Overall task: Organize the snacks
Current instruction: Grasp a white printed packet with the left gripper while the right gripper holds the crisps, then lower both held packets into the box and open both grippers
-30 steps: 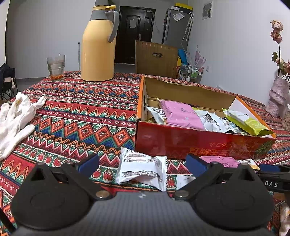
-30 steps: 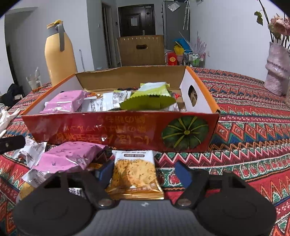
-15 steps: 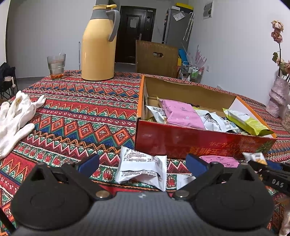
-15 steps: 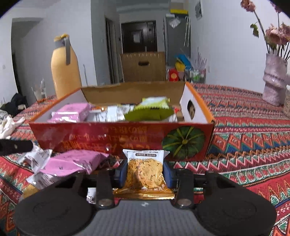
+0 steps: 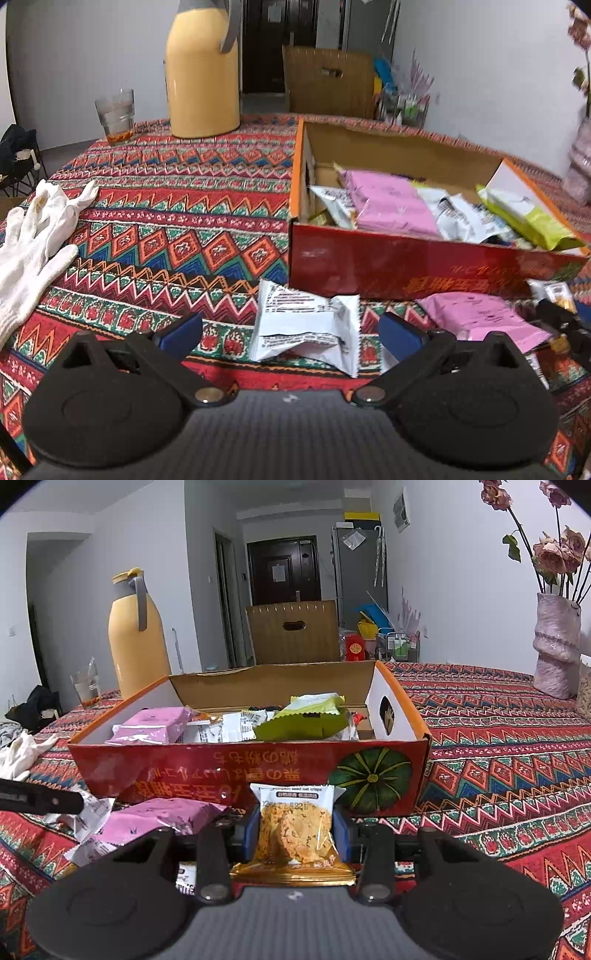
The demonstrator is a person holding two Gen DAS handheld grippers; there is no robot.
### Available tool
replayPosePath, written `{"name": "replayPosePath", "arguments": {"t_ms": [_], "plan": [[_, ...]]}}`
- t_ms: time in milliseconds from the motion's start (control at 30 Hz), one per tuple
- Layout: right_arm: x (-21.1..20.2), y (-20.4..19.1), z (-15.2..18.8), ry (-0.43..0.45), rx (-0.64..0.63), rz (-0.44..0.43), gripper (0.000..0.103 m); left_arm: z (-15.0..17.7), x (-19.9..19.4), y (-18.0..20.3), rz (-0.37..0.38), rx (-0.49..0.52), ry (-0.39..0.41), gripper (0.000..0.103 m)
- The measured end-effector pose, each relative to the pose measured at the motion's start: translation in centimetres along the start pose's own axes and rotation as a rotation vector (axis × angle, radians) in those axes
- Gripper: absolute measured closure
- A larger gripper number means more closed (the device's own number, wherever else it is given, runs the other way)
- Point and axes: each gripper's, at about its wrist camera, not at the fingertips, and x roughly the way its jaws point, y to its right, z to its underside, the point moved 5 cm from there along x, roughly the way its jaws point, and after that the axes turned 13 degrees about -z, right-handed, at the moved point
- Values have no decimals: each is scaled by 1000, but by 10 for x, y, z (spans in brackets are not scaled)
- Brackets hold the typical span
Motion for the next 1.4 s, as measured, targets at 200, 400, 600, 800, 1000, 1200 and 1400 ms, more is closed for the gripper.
{"name": "replayPosePath", "arguments": {"t_ms": [200, 400, 600, 800, 1000, 1200, 1400], "plan": [[-2, -1, 0, 13, -2, -8, 63, -5, 17, 4, -6, 39, -47, 0], [-3, -1, 0, 15, 2, -11, 63, 0, 35, 7, -10, 40, -87, 0], [-2, -1, 0, 12, 0, -9, 63, 2, 36, 8, -18, 43, -60, 0], [0, -2, 1, 7, 0, -7, 63, 3, 35, 9, -19, 48, -41, 0], [0, -2, 1, 5, 0, -9, 63, 7, 21, 17, 12, 83, -1, 28], [1, -2, 2, 5, -3, -10, 63, 8, 12, 21, 36, 92, 0, 52], [0, -4, 2, 16, -13, -14, 63, 12, 0, 19, 45, 77, 15, 54]]}}
